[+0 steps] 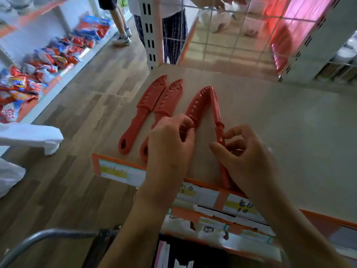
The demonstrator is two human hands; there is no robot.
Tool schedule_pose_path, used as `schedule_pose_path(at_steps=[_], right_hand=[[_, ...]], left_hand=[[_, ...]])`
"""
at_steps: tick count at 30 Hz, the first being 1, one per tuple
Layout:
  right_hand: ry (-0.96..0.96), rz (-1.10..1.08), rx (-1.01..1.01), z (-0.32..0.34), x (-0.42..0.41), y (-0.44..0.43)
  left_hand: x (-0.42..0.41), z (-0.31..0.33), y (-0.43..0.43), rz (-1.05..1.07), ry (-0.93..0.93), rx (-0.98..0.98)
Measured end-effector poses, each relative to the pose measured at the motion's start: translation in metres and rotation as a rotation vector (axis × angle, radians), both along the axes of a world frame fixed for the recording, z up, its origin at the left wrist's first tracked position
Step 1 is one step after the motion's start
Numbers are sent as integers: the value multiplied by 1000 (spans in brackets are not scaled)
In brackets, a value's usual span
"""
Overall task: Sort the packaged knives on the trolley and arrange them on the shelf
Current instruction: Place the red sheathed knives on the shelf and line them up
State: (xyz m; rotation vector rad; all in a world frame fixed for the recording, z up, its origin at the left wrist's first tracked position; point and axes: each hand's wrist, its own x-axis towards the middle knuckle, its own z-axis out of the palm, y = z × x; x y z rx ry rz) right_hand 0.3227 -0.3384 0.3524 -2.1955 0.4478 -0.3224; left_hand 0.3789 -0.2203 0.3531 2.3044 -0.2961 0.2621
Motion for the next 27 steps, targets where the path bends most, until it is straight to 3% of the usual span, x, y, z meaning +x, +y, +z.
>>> schedule_pose_path(at_steps=[3,6,27], right_hand=[[23,1,-19,0,1,1],[29,-16,-37,-1,2,1],[-1,19,-126,-2,-4,7]], left_hand=[[0,-8,-2,-33,-93,86],[-1,-7,-2,-44,-68,147],[-7,-5,0,-35,-51,154]])
